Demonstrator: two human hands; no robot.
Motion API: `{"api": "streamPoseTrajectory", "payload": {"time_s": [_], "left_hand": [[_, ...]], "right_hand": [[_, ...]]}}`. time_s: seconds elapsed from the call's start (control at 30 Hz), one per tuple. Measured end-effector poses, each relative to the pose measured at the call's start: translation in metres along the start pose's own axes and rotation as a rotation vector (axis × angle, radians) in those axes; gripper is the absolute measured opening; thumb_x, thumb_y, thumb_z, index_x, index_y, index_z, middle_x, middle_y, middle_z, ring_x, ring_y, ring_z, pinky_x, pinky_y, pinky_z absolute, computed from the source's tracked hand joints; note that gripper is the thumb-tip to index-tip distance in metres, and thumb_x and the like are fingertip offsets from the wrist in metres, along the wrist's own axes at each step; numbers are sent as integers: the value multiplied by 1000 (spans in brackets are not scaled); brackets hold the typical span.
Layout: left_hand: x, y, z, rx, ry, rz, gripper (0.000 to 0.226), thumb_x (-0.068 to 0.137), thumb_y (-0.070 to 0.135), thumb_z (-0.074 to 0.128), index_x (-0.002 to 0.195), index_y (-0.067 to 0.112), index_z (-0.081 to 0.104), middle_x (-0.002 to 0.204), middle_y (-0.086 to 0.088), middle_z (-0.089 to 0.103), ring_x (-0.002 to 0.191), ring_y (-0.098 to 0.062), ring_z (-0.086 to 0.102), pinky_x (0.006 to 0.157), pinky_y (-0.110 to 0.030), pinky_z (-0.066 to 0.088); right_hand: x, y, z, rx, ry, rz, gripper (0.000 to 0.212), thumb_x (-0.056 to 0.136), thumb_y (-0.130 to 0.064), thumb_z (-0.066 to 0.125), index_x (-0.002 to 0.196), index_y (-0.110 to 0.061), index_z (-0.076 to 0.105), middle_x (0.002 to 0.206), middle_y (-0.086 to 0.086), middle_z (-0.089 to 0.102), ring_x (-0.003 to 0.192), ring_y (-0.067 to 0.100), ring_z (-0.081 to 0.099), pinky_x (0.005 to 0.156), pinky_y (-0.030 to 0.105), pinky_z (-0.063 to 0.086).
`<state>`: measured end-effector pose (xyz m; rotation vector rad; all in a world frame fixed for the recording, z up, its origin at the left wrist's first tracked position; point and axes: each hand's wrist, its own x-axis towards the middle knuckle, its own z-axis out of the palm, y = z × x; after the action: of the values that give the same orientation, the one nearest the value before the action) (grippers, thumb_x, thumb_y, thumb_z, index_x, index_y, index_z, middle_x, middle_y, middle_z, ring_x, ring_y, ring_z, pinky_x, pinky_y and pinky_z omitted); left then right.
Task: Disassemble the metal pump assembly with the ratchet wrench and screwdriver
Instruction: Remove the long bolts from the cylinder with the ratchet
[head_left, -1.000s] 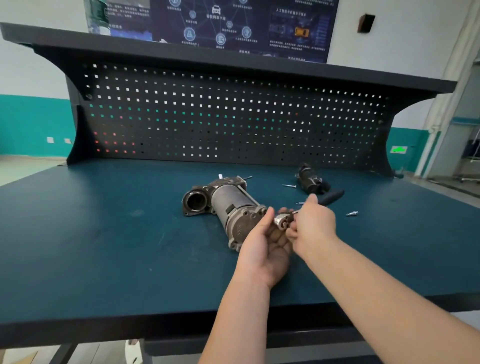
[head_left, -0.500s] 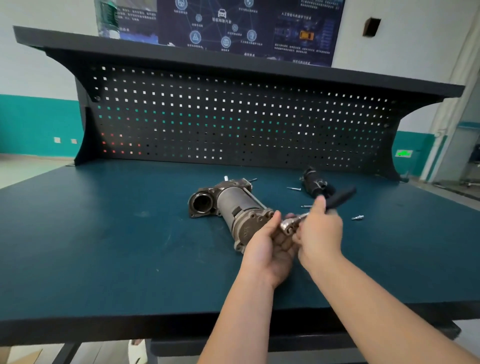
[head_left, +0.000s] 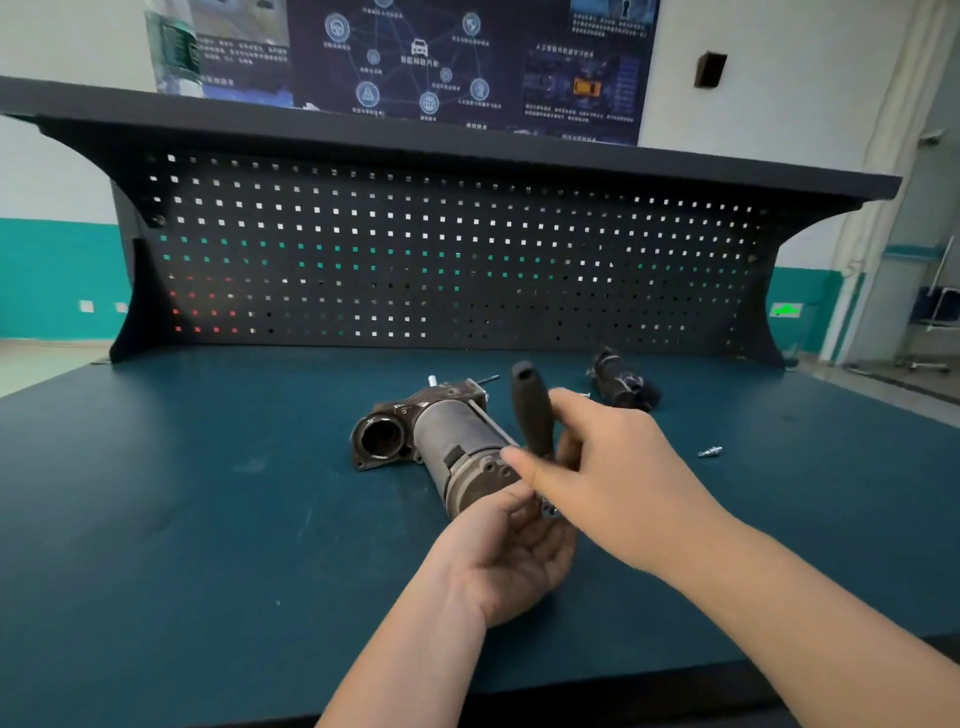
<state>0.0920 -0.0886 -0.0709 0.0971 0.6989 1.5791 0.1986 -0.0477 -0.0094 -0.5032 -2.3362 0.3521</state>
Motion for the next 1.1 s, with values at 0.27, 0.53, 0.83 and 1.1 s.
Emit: {"api": "streamPoseTrajectory", "payload": {"time_s": [0.27, 0.53, 0.83, 1.1], "left_hand": [[2, -6, 3, -26, -3, 108, 23, 58, 9, 75, 78, -2, 69, 73, -15, 70, 58, -22, 69, 63, -28, 57], [-3, -7, 2, 0, -89, 149, 15, 61, 12, 69, 65, -2, 73, 74, -13, 71, 65, -21, 71, 73, -33, 57], [-1, -7, 5, 24, -97, 157, 16, 65, 9, 69, 71, -6, 73, 83, -20, 72, 68, -26, 72, 64, -35, 60], [-2, -5, -1, 91, -160, 188, 25, 82, 19, 63, 99, 2, 70, 102, -15, 69, 95, -24, 67, 85, -34, 55]], "right_hand": [[-12, 26, 13, 840, 340, 565, 23, 93, -27, 59, 75, -14, 52, 44, -2, 54, 33, 9, 44, 38, 20, 33], [8, 0, 6, 41, 47, 7, 20, 89, -43, 56, 78, -30, 44, 64, -6, 58, 69, 13, 58, 64, 29, 47], [-6, 30, 29, 1141, 428, 789, 33, 100, -32, 45, 75, -11, 44, 44, 2, 46, 32, 11, 38, 35, 19, 28], [6, 0, 19, -119, 50, -55, 19, 96, -46, 40, 88, -31, 33, 70, -8, 50, 76, 29, 55, 63, 37, 42]]}}
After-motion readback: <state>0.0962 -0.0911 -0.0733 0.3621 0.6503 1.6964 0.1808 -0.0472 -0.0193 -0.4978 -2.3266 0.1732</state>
